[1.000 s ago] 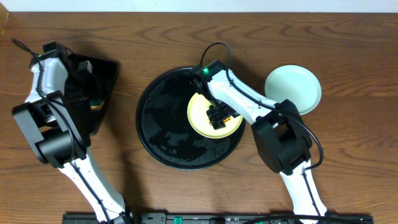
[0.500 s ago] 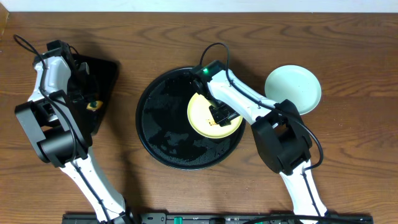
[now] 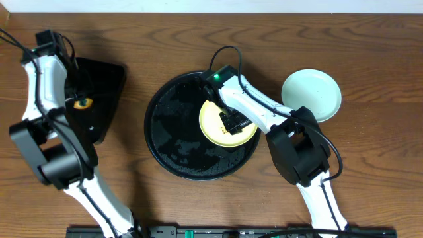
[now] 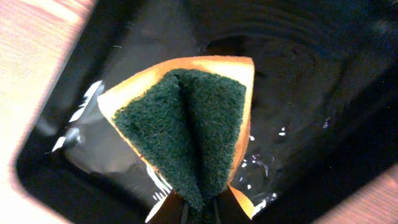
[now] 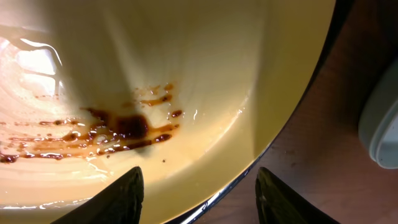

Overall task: Clean dirty plates on tray and stack at the side
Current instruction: 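Carry the sponge with the left gripper over to the yellow plate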

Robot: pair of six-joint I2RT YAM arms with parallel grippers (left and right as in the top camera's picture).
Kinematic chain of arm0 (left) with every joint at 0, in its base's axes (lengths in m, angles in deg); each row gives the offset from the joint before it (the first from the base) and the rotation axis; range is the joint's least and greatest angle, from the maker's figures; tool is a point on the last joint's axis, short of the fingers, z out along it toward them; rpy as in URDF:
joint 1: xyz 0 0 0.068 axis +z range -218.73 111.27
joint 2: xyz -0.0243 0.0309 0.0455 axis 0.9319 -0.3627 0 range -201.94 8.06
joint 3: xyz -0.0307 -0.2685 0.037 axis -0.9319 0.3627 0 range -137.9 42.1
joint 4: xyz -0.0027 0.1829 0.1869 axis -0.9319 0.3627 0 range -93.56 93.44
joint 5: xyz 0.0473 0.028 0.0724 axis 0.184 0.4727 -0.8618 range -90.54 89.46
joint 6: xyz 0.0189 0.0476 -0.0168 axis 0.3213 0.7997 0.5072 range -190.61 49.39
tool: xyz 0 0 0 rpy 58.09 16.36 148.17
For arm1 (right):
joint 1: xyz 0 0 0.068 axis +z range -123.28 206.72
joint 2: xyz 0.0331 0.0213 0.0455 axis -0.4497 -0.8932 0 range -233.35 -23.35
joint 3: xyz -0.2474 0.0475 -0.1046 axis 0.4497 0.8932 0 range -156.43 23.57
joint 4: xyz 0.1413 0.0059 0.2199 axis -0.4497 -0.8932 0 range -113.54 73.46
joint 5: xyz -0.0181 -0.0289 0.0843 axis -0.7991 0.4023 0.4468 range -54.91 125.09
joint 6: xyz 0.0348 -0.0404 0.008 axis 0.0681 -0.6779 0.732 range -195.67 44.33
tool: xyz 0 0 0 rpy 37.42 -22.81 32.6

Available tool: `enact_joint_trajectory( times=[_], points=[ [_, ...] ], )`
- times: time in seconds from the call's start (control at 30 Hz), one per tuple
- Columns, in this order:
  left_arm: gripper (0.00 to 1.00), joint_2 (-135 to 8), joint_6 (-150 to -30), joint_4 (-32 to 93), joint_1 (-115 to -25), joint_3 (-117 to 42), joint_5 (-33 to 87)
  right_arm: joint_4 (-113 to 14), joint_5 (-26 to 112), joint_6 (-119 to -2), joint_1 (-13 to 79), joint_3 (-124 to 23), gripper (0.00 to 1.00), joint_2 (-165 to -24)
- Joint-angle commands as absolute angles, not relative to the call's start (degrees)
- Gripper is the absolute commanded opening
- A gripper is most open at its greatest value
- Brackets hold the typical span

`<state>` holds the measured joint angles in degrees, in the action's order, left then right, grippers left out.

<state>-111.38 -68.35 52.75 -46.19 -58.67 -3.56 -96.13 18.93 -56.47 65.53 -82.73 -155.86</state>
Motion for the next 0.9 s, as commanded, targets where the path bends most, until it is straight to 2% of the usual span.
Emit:
enact_joint_trajectory(
  times=[0.0, 0.1, 0.13, 0.2, 0.23, 0.37, 0.53, 0.7, 0.8, 0.87],
  points=[
    [0.07, -106.31, -69.44, 54.42, -46.80, -60.29, -3.61, -95.48, 19.08, -56.38, 65.86, -82.49, 0.57, -154.83],
    [0.07, -103.42, -69.42, 55.88, -48.35, -60.29, -0.98, -94.82, 18.99, -54.72, 65.73, -82.49, 0.58, -154.83],
    [0.07, -102.63, -69.44, 56.34, -49.01, -60.29, -0.74, -94.58, 19.04, -54.40, 65.58, -82.49, 0.62, -154.83],
    [0.07, -101.19, -69.42, 57.45, -50.89, -60.29, -0.77, -94.23, 18.79, -53.81, 65.18, -82.51, 0.81, -154.83],
    [0.07, -100.64, -69.42, 57.83, -51.87, -60.29, -0.77, -94.08, 18.75, -53.81, 64.90, -82.67, 0.86, -154.81],
    [0.08, -99.51, -69.14, 59.36, -56.75, -60.29, -0.81, -94.89, 18.14, -53.02, 63.85, -85.16, 0.90, -154.78],
    [0.07, -99.51, -69.01, 59.92, -63.21, -60.27, -0.79, -98.80, 17.75, -52.93, 63.30, -95.56, 0.82, -154.78],
    [0.07, -99.51, -68.98, 62.07, -66.56, -60.27, -0.70, -103.32, 15.84, -46.66, 61.97, -102.99, 0.86, -154.78],
    [0.07, -99.51, -67.54, 63.62, -68.48, -60.27, 2.86, -105.36, 15.87, -42.51, 59.78, -103.60, 0.75, -154.78],
    [0.07, -99.51, -66.23, 64.16, -69.53, -60.27, 7.23, -106.54, 16.57, -40.71, 57.90, -103.28, 0.72, -154.81]
  ],
)
